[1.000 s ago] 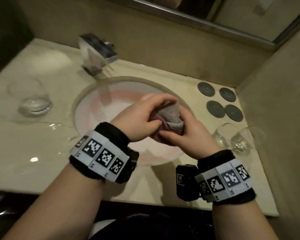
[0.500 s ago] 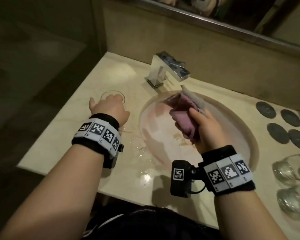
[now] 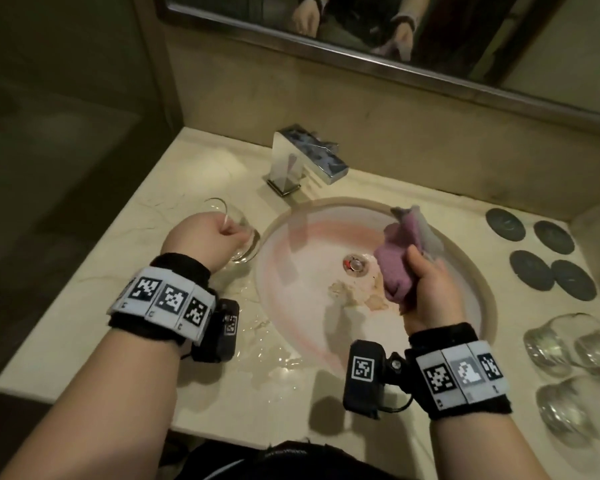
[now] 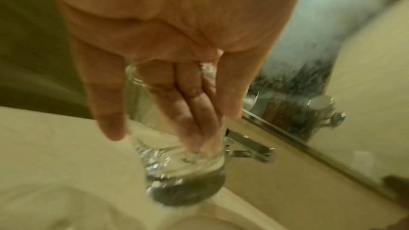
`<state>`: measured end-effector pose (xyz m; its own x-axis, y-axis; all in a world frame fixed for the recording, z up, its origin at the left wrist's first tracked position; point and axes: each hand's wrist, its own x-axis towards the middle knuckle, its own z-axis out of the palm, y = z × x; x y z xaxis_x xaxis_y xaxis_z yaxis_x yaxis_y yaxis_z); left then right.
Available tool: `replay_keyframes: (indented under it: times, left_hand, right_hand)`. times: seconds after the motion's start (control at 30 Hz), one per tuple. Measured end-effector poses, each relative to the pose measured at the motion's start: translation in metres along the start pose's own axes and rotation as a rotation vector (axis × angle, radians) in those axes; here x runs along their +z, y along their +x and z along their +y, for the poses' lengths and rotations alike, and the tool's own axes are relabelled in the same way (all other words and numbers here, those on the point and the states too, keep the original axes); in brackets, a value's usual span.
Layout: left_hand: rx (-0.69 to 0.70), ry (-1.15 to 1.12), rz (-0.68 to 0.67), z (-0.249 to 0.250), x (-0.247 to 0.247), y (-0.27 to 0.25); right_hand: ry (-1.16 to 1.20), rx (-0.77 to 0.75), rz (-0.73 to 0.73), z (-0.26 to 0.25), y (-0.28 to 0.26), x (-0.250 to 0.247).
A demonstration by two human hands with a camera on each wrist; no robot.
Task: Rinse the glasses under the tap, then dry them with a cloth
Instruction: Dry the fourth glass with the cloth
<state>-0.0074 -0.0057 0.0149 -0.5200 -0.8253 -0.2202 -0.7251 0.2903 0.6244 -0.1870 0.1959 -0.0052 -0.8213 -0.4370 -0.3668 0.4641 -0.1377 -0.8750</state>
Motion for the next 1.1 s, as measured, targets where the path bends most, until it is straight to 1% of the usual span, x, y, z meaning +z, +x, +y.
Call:
replay_keyframes:
  times: [0.07, 0.1, 0.13, 0.2, 0.27, 0.33, 0.4, 0.47, 0.5, 0.57, 0.67, 0.73, 0.8, 0.9, 0.97, 1.0, 1.03, 1.07, 1.1]
  left_hand:
    - [0.054, -0.431, 0.015, 0.018, 0.011, -0.013]
    - [0.054, -0.649, -0.007, 0.027, 0.020, -0.017]
    - [0.023, -0.861, -0.050, 0.036, 0.031, -0.020]
    - [-0.097, -1.279, -0.192, 0.054, 0.054, -0.025]
    - [-0.272, -1.640, -0.333, 0.070, 0.077, -0.029]
    - [-0.420, -1.907, -0.443, 0.082, 0.097, -0.034]
    - [-0.464, -2.070, -0.552, 0.091, 0.113, -0.038]
    - [-0.460, -2.149, -0.648, 0.099, 0.124, -0.039]
    - [-0.454, -2.167, -0.672, 0.101, 0.127, -0.039]
    - [-0.452, -2.154, -0.698, 0.107, 0.132, -0.038]
    - [-0.450, -2.141, -0.722, 0.112, 0.136, -0.038]
    - [-0.444, -2.095, -0.715, 0.114, 0.137, -0.038]
    - [-0.408, -2.012, -0.695, 0.113, 0.135, -0.037]
    - [-0.355, -1.860, -0.721, 0.116, 0.130, -0.036]
    - [-0.343, -1.773, -0.744, 0.120, 0.127, -0.034]
    - [-0.341, -1.744, -0.747, 0.123, 0.125, -0.033]
    - [-0.335, -1.728, -0.745, 0.124, 0.123, -0.031]
    - [-0.323, -1.721, -0.741, 0.125, 0.121, -0.029]
    - [-0.309, -1.719, -0.735, 0.124, 0.118, -0.025]
  right_hand:
    - [0.009, -0.027, 0.042, -0.005, 0.003, -0.014]
    - [0.025, -0.031, 0.052, -0.008, 0.004, -0.020]
    - [0.058, -0.023, 0.054, -0.013, 0.003, -0.026]
    - [0.164, 0.010, 0.020, -0.025, 0.001, -0.039]
    - [0.236, 0.045, 0.035, -0.035, 0.002, -0.056]
    - [0.278, 0.055, 0.061, -0.044, 0.004, -0.078]
    - [0.282, 0.052, 0.054, -0.050, 0.006, -0.100]
    - [0.227, 0.037, 0.089, -0.056, 0.008, -0.113]
    - [0.191, 0.014, 0.116, -0.058, 0.009, -0.119]
    - [0.127, -0.040, 0.128, -0.061, 0.011, -0.127]
    - [0.027, -0.112, 0.086, -0.064, 0.008, -0.124]
    - [-0.055, -0.207, 0.119, -0.067, 0.005, -0.117]
    - [-0.179, -0.360, 0.098, -0.071, 0.002, -0.103]
    - [-0.460, -0.663, 0.005, -0.073, 0.006, -0.074]
    - [-0.698, -0.821, -0.177, -0.073, 0.007, -0.052]
    - [-0.830, -0.864, -0.274, -0.070, 0.008, -0.045]
    - [-0.947, -0.886, -0.342, -0.069, 0.008, -0.039]
    - [-1.035, -0.888, -0.372, -0.069, 0.008, -0.037]
    - [-1.061, -0.868, -0.382, -0.070, 0.008, -0.037]
